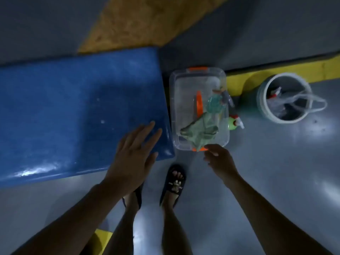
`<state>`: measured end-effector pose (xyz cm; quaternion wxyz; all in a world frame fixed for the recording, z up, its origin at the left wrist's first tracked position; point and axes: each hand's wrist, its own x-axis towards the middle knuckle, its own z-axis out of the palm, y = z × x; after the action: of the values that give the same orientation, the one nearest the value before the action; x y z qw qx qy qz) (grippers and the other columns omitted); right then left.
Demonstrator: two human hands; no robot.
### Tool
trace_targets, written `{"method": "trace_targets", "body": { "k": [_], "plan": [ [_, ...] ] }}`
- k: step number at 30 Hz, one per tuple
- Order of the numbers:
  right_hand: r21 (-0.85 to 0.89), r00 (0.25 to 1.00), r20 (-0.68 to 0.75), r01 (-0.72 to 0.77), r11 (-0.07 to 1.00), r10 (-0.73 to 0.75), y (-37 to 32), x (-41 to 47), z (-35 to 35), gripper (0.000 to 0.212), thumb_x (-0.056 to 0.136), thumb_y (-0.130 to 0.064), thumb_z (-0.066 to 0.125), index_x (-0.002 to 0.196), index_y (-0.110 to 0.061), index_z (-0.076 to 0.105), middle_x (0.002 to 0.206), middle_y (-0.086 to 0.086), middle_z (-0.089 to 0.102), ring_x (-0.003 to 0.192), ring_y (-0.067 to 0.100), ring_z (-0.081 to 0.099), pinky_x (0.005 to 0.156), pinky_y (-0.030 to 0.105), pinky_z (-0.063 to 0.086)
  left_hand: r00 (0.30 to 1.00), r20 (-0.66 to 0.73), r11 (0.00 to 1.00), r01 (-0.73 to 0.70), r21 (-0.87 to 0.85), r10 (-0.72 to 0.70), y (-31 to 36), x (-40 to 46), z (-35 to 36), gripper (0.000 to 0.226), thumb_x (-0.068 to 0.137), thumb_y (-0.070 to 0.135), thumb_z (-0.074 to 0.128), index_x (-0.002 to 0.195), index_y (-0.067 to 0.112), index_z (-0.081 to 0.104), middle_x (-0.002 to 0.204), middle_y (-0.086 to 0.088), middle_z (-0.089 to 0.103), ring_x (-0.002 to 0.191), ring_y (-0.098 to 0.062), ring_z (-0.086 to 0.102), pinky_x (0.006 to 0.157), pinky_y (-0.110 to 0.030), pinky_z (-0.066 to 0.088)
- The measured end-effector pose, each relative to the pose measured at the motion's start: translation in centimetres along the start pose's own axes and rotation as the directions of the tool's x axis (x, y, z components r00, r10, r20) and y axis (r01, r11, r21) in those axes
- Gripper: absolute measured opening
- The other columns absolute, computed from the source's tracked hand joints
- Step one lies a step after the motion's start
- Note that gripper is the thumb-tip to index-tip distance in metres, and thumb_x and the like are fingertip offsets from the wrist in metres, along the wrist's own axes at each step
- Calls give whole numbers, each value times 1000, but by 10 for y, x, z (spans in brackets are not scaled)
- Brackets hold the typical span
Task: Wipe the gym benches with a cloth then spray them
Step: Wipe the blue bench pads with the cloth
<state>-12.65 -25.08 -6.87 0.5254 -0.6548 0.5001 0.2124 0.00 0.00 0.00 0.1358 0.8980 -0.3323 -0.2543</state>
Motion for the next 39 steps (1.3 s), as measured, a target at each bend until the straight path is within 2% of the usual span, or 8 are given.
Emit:
{"method": "trace_targets", "body": {
  "k": [4, 14, 17, 20, 24, 29, 35, 39],
  "plan": [
    [-448, 980, 21, 184, 875, -196, 14, 57, 22, 38, 87, -14, 62, 125, -15, 62, 121, 10, 64, 109, 27, 61, 86, 27, 45, 998, -18, 976, -57, 208, 62, -16, 10, 31, 57, 99, 38, 38, 153, 22, 30, 163, 0, 15, 150, -23, 15, 118, -46, 19],
    [-757, 935, -95, 154, 635, -341, 41, 163, 89, 70, 70, -36, 76, 130, -21, 42, 137, 8, 35, 120, 36, 40, 87, 49, 44, 975, -200, 974, -48, 223, 94, -25, 11, 62, 52, 101, 36, 35, 151, 23, 33, 161, -2, 23, 148, -25, 21, 116, -51, 20],
    [-764, 891, -189, 130, 632, -412, 45, 173, 93, 54, 78, -25, 66, 127, -20, 45, 136, 11, 38, 116, 38, 41, 86, 53, 44, 968, -230, 969, -41, 243, 99, -27, 12, 66, 51, 102, 37, 33, 151, 24, 32, 161, -2, 23, 148, -26, 21, 116, -52, 20],
    [-583, 878, -262, 187, 791, -401, 41, 175, 80, 36, 80, -10, 52, 115, -19, 55, 117, 10, 57, 101, 36, 54, 78, 47, 49, 970, -221, 970, -43, 240, 98, -27, 13, 66, 52, 102, 37, 33, 152, 24, 31, 161, -2, 22, 148, -25, 21, 116, -52, 20],
    [96, 979, -182, 113, 989, -94, 20, 138, 50, 20, 83, -15, 55, 101, -16, 62, 91, 7, 67, 92, 34, 64, 70, 40, 55, 980, -186, 977, -25, 212, 65, -24, 11, 60, 54, 101, 38, 35, 153, 25, 29, 162, -1, 19, 149, -24, 17, 117, -51, 17],
    [651, 982, 69, 88, 754, -174, -10, 32, 18, 30, 101, -19, 47, 125, -4, 58, 121, 19, 66, 113, 35, 63, 93, 50, 52, 994, -103, 997, -31, 76, 39, -19, 9, 44, 55, 98, 40, 39, 151, 26, 32, 162, 4, 19, 150, -21, 15, 118, -49, 16],
    [844, 958, 116, 45, 534, -263, -49, -65, 5, 44, 95, -21, 47, 136, -4, 51, 131, 22, 58, 119, 37, 58, 97, 49, 50, 994, -100, 933, 1, -361, -40, 14, 5, 4, 57, 84, 53, 58, 136, 32, 48, 143, 16, 42, 137, -9, 34, 111, -29, 29],
    [891, 950, 116, 29, 453, -289, -64, -96, 10, 70, 79, -36, 76, 137, -7, 51, 132, 21, 59, 117, 34, 60, 93, 45, 53, 993, -69, 778, -115, -618, 92, 61, -7, -16, 62, 77, 45, 78, 130, 27, 51, 128, 17, 49, 120, -2, 50, 95, -11, 39]
  ]
}}
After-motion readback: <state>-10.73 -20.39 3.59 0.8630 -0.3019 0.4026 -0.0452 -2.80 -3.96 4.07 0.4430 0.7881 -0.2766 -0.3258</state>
